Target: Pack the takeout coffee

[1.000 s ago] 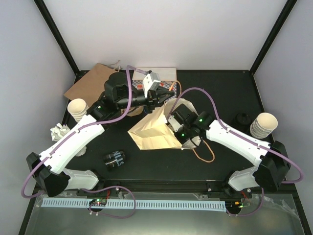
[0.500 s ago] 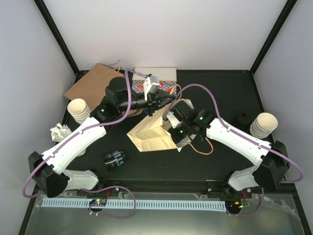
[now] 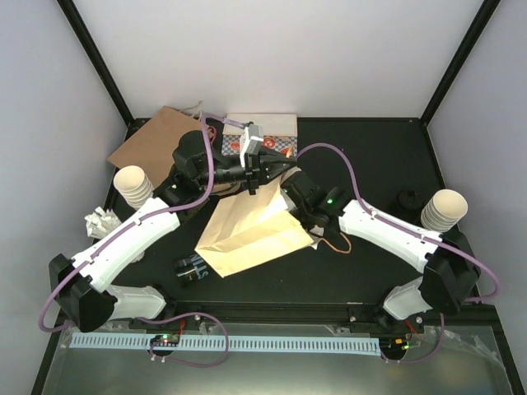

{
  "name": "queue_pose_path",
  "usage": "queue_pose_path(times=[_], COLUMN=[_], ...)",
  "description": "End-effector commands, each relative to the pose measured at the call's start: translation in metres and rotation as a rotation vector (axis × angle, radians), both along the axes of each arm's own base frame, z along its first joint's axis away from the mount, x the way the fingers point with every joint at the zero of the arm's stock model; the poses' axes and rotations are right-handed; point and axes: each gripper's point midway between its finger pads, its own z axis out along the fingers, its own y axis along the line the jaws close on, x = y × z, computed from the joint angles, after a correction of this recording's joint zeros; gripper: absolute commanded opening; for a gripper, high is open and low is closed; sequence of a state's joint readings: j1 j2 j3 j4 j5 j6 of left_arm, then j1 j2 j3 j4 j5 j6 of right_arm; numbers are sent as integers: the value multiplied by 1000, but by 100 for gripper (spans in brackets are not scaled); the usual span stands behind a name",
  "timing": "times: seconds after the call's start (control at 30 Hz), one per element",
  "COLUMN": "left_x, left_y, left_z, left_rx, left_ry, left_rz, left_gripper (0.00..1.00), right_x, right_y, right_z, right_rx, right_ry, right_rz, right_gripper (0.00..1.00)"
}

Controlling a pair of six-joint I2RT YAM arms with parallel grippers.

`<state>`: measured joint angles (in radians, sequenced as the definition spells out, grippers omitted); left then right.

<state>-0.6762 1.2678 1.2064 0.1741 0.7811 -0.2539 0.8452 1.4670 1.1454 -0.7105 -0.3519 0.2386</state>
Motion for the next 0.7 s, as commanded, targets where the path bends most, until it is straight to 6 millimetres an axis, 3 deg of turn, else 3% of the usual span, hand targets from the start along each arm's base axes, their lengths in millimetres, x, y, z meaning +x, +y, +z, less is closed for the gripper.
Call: queue_pose_path(times=[0.0, 0.17, 0.37, 0.5, 0.67], left_x=[-15, -14, -15, -14, -9], left_y=[4, 0, -1, -13, -23], left_z=[33, 23, 12, 2, -6], left_rx=[-91, -72, -41, -36, -26], left_ry=[-76, -84, -88, -58, -50], left_rz=[-58, -73, -81, -137, -159], left_gripper=[2, 1, 2, 1, 1], right_x=[0, -25, -29, -22, -16], right_y=[6, 20, 12, 13, 11], right_z=[24, 45, 67, 53, 20], right_rx=[115, 228, 250, 197, 104], right_ry=[-58, 63, 48, 109, 190], right_rz=[-13, 69, 37, -41, -117], right_gripper=[1, 1, 1, 1, 1])
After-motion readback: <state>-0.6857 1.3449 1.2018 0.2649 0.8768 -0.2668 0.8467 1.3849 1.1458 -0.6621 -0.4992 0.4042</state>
